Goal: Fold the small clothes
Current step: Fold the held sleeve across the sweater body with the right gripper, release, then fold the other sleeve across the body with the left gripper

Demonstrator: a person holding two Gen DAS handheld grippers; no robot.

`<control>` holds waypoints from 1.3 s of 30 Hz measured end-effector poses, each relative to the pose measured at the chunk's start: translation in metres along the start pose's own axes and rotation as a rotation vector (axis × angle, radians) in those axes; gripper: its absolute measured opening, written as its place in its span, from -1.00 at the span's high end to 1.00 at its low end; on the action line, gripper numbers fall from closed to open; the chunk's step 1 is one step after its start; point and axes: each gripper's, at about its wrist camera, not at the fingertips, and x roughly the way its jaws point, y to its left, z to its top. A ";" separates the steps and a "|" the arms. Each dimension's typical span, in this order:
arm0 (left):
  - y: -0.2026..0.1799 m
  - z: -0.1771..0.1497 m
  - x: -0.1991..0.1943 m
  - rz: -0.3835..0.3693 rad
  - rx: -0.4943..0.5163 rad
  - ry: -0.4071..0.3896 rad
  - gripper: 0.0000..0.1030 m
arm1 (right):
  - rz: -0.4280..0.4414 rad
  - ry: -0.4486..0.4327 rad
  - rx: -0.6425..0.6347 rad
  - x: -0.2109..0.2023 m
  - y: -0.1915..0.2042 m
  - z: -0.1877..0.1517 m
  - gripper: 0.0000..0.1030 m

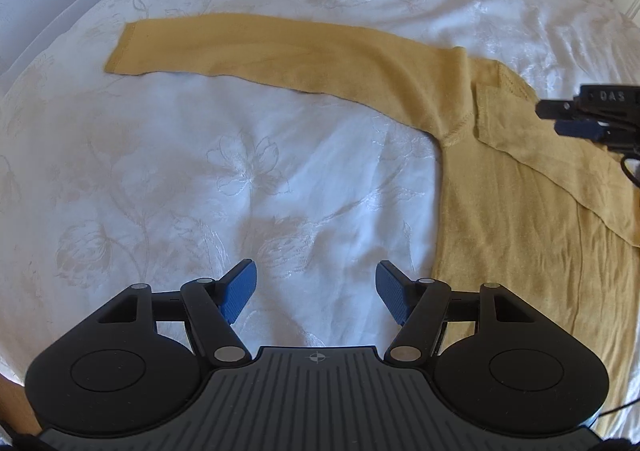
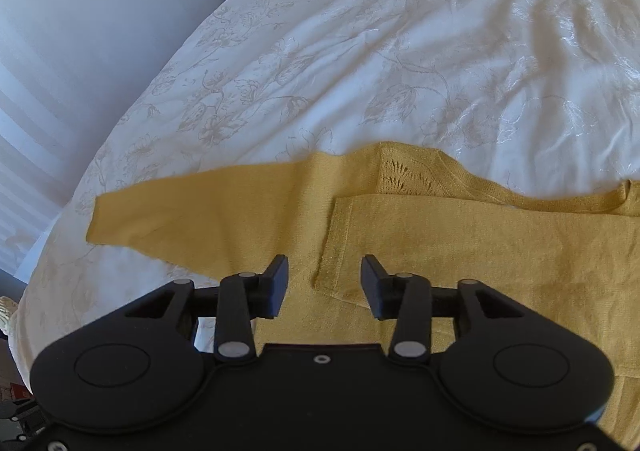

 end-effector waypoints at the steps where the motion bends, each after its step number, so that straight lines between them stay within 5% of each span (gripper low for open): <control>1: 0.006 0.004 0.003 -0.008 -0.016 -0.010 -0.26 | -0.015 0.001 0.004 -0.002 -0.003 -0.002 0.00; 10: 0.068 0.071 0.041 -0.012 -0.041 -0.103 -0.27 | -0.133 -0.001 0.081 -0.023 -0.025 -0.025 -0.03; 26: 0.190 0.168 0.093 0.147 -0.040 -0.158 -0.27 | -0.010 -0.026 -0.025 -0.016 0.042 -0.027 -0.15; 37: 0.217 0.187 0.132 -0.062 -0.102 -0.115 -0.29 | 0.027 0.024 -0.031 0.009 0.054 -0.019 -0.15; 39: 0.225 0.187 0.133 -0.103 -0.156 -0.120 -0.11 | 0.026 0.031 -0.027 0.012 0.053 -0.019 -0.15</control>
